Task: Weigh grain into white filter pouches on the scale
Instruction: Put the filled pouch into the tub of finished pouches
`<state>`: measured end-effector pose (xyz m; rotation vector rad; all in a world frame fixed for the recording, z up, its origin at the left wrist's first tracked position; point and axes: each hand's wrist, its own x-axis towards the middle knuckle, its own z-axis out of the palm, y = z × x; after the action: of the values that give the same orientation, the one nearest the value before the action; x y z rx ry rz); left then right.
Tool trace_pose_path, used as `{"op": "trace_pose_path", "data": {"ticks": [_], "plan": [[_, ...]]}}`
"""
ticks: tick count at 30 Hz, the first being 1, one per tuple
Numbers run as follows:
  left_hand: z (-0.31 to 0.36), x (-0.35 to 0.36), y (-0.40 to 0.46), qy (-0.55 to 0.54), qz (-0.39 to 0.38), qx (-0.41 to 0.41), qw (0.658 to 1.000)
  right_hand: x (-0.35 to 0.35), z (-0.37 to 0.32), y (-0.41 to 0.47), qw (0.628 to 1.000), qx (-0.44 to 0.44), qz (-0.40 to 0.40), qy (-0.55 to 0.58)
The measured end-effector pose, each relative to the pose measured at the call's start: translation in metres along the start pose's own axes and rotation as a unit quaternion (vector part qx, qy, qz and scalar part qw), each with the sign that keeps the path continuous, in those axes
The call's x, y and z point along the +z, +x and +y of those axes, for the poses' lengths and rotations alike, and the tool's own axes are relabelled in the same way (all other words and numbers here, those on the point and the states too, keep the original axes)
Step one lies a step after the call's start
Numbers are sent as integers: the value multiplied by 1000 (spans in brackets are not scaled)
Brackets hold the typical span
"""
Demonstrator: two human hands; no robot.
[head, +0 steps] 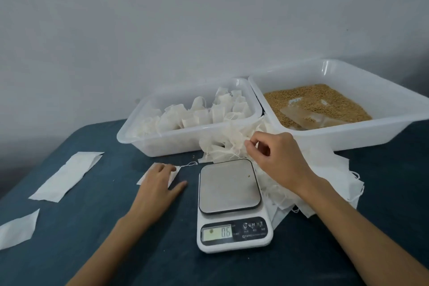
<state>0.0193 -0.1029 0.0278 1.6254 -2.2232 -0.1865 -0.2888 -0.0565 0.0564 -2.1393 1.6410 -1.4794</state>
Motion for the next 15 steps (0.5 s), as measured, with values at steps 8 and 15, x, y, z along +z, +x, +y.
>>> {"op": "trace_pose_path", "data": {"ticks": [8, 15], "plan": [[3, -7, 14, 119, -22, -49, 991, 2, 2, 0, 1000, 0, -4, -8], [9, -7, 11, 162, -29, -36, 986, 4, 2, -1, 1000, -4, -6, -6]]}}
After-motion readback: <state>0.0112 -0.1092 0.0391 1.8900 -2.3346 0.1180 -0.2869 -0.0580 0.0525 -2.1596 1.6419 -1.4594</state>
